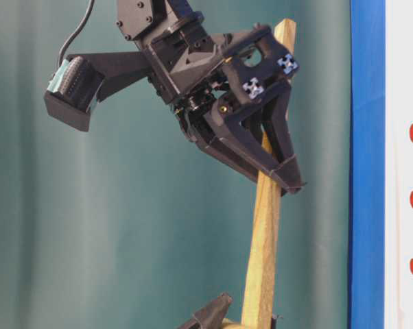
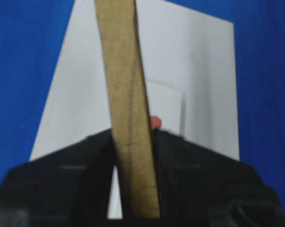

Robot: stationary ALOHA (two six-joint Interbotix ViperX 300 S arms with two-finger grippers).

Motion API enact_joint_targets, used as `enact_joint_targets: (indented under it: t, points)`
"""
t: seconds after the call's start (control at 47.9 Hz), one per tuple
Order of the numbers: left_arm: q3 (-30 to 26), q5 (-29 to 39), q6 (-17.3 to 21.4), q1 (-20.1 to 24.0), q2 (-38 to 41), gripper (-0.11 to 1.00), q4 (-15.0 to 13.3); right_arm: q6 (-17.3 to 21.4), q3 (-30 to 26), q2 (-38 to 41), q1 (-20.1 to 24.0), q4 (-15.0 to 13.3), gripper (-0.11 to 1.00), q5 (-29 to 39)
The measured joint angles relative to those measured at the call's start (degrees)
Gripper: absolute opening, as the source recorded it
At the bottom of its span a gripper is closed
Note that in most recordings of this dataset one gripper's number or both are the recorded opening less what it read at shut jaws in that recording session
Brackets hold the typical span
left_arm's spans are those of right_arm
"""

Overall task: Hit the mark with a hammer.
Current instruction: 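Open the left gripper and withdraw it to the left edge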

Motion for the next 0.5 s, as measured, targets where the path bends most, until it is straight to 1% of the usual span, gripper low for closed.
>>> enact_joint_targets:
  t: [0.501]
  points:
    - [0.0, 0.0, -0.2, -0.3, 0.1, 0.45, 0.0, 0.1, 0.0, 0.0, 0.3, -0.1, 0.09, 0.8]
